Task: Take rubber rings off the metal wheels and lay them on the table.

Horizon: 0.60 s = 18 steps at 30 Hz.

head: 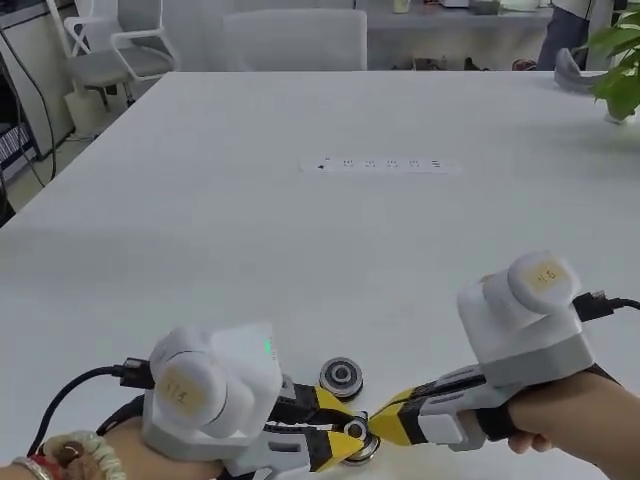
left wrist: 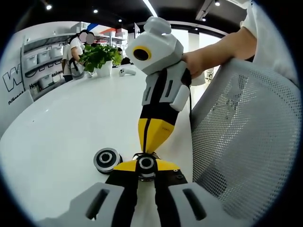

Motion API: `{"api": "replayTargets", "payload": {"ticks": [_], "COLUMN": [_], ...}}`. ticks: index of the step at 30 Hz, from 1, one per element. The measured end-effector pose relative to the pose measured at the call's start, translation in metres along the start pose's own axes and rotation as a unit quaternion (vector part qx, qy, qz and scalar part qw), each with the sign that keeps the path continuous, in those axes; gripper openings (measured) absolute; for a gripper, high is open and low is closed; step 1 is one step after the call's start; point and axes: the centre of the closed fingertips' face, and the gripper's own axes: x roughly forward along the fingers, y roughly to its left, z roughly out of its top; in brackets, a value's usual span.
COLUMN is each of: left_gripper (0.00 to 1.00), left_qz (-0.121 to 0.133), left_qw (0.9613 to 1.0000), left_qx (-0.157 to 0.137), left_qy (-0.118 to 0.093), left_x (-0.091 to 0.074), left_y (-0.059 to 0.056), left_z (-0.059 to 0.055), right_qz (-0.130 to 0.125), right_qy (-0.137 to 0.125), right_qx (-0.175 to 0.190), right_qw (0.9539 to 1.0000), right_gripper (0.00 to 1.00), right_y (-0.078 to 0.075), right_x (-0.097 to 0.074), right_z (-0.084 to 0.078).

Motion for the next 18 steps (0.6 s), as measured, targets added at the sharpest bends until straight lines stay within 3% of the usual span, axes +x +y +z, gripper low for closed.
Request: {"api": "replayTargets", "payload": {"ticks": [14, 18], "left_gripper": [0.07, 0.07], "left_qz": [-0.001, 0.000], "left_qw": [1.0000, 1.0000], "left_qx": [-0.002, -0.003], "left_qy": [-0.002, -0.002], "left_x": [0.000, 0.001], "left_y": [0.000, 0.000], "left_z": [0.000, 0.001], "right_qz": [0.014, 0.033], "right_qy": [-0.007, -0.028], "right_qx": [-0.010, -0.002], "right_qw": [0.9998, 0.9991], "right_gripper": [0.00, 0.00], "right_y": [0.008, 0.014], "right_x": [0.002, 0.001], "right_z": [0.005, 0.014]}}
